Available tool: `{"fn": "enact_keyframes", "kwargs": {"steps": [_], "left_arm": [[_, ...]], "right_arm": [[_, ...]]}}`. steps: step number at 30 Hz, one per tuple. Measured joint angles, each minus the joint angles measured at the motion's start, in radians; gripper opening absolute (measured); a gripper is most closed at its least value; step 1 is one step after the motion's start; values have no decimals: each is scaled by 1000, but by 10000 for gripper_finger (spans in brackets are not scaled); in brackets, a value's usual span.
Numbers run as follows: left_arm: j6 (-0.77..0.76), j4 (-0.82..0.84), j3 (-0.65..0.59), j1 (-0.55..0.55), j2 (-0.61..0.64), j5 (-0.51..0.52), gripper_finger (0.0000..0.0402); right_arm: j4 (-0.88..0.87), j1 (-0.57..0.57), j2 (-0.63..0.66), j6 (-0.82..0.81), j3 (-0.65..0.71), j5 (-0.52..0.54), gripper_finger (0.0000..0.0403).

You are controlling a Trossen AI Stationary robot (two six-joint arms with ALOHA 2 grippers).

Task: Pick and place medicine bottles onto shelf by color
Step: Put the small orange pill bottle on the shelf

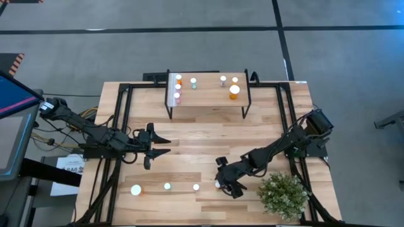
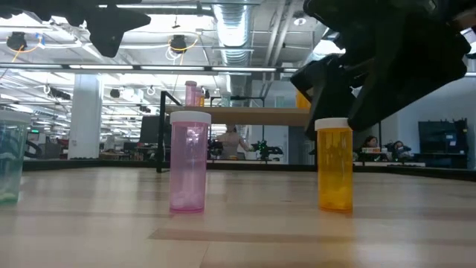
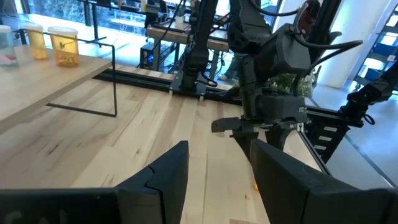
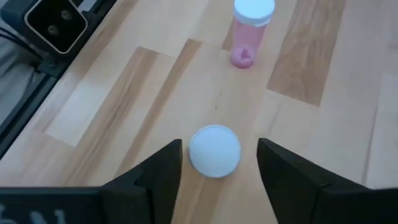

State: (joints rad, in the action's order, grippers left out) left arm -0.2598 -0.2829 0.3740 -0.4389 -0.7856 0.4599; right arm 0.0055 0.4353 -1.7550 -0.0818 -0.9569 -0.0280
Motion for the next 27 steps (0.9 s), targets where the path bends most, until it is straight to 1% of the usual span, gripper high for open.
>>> {"fn": "enact_keyframes", "kwargs": {"steps": [8,12,15,20,24,27], "left_arm": [[0,0,0,0,0,0,160],[0,0,0,0,0,0,160],[0,0,0,0,0,0,160],[0,0,0,0,0,0,160],[0,0,0,0,0,-1,160],[0,-1,0,0,0,-1,160]], "right_arm": [[1,0,0,1,0,0,157],[2,-1,0,3,0,0,131],[-5,-7,9,3,1,0,125],[-25,-24,62,24,1,0,132],[-73,-61,155,66,1,0,133],[-102,-117,246,108,1,6,133]]}}
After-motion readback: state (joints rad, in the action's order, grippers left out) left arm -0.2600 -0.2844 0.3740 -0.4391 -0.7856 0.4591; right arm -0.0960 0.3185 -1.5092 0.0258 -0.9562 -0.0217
